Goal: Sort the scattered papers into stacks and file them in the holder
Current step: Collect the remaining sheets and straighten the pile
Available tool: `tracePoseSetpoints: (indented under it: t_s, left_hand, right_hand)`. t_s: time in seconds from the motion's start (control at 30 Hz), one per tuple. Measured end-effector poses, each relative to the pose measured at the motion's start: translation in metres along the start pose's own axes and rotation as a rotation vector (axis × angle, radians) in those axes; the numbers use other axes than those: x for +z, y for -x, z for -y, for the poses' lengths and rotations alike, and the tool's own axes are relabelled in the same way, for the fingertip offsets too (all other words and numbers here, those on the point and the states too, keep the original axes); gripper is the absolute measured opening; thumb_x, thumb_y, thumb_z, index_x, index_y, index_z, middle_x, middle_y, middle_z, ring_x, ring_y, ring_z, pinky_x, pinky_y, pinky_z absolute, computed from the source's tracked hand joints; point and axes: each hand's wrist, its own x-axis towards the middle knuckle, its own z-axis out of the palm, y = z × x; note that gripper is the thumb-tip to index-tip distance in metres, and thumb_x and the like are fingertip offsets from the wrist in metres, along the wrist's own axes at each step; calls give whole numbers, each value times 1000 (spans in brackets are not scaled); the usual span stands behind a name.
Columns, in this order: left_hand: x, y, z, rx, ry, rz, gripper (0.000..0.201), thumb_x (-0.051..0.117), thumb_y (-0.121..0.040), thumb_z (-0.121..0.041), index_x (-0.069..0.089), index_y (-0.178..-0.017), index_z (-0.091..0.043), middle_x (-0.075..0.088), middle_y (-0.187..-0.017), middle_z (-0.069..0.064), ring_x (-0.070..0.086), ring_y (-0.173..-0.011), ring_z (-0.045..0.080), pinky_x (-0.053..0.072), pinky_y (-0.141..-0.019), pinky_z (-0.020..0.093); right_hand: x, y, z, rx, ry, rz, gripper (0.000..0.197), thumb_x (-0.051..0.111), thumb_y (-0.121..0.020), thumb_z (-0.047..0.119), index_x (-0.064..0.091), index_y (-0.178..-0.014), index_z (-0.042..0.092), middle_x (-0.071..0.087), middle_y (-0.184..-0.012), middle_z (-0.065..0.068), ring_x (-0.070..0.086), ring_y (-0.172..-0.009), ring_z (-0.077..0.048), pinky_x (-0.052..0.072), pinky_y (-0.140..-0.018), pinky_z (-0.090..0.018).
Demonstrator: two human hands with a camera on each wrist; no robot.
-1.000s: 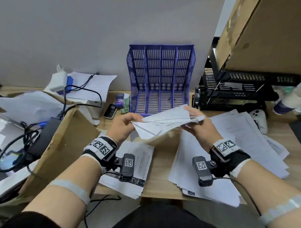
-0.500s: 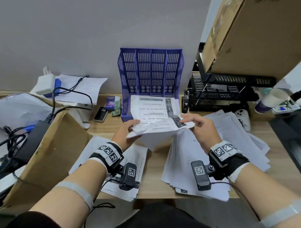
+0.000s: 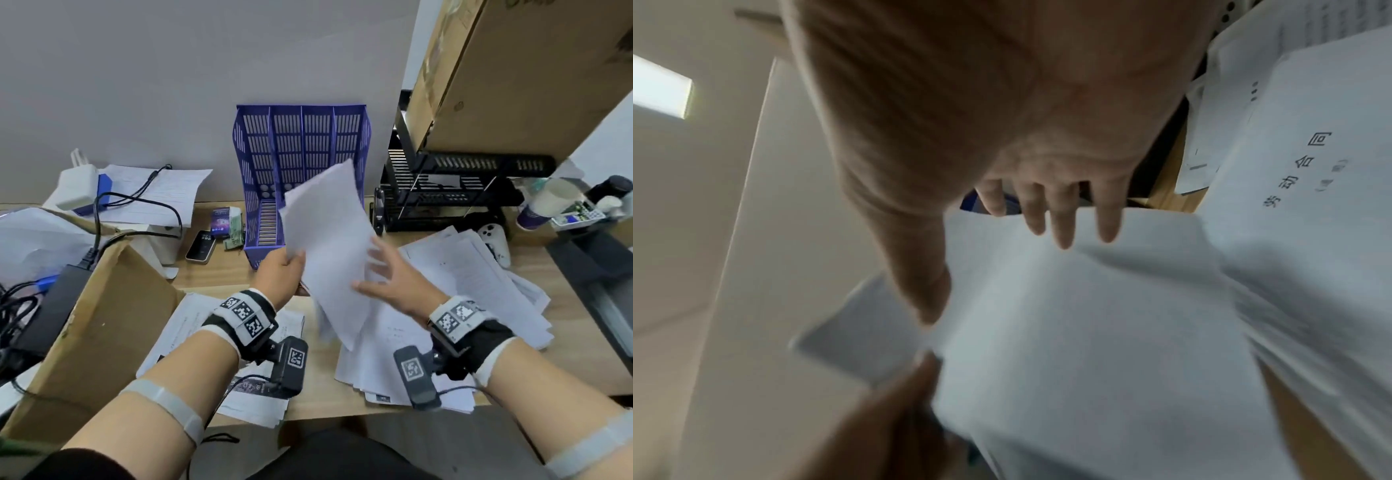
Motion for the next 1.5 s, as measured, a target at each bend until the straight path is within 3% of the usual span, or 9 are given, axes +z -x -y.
tracePoseSetpoints:
  t_s: [0.13,0.3,0.47,0.57,0.67,1.1,1.27,1.4,1.5]
  left_hand:
    - [20,12,-36,-79,284,151,20,40,-102,-5,59,-108,-3,68,-82,8,71,-64,17,63,-71,42]
    - [36,17,-51,6,237,483,35,54,-100,-16,49,-134,-9,67,-121,10,71,-102,22,55,-93,37]
    - [30,-9,-11,130,-254,212,88,75,-77,-53,32,-149,-29,45,-147,-3,45,-132,11,38,-113,39]
    - [32,-18,20,-101,-114,285,93,81,-65,-59,41,-141,-25,63,-133,0,65,-112,13,52,-99,41]
    - [51,-7,32,-203,-108,485,29,68,-92,-27,65,-114,-9,76,-100,7,72,-72,11,59,-63,27]
    - [27,-1,107,-400,-266,146,10,64,-90,-10,63,-81,-15,65,-82,5,64,-74,20,43,-56,22]
    - [-36,30,144,-704,-627,32,20,52,-94,-13,55,-75,-6,55,-73,10,54,-68,25,46,-70,31]
    - [-70,65,185,-894,-619,99,39,55,-97,-21,54,-133,-5,58,-135,16,64,-106,24,53,-71,26]
    - [-85,92,199,-999,-423,-127,53,63,-93,-34,57,-130,3,65,-117,20,62,-84,25,52,-65,26]
  right_hand:
    - [34,16,-8,-23,131,132,128,84,-59,59,3,-155,34,21,-159,14,28,-144,-5,30,-117,-32]
    - [29,6,-11,-54,69,-269,54,55,-92,16,42,-136,44,64,-120,11,64,-107,-11,54,-90,-31]
    - [-7,21,-19,129,-130,-420,26,51,-95,16,63,-115,25,72,-107,-1,69,-98,-21,57,-88,-43]
    - [-21,39,-31,186,-225,-410,24,55,-96,19,64,-118,21,73,-109,3,69,-100,-17,56,-90,-41]
    - [-27,51,-56,256,-180,-438,18,58,-94,22,66,-109,27,72,-108,6,68,-100,-15,54,-92,-40]
    - [-31,48,-138,572,293,-789,45,63,-81,10,44,-121,10,47,-127,-18,48,-116,-37,44,-94,-45]
    - [28,14,-116,401,180,-342,27,58,-86,9,50,-111,14,59,-107,-9,60,-92,-25,46,-75,-31]
    - [85,-2,-103,414,129,95,27,60,-89,16,55,-115,15,61,-94,-1,60,-86,-22,52,-78,-36]
    - [116,-7,-104,470,75,244,33,62,-89,17,53,-120,14,62,-96,-4,60,-84,-21,50,-71,-33]
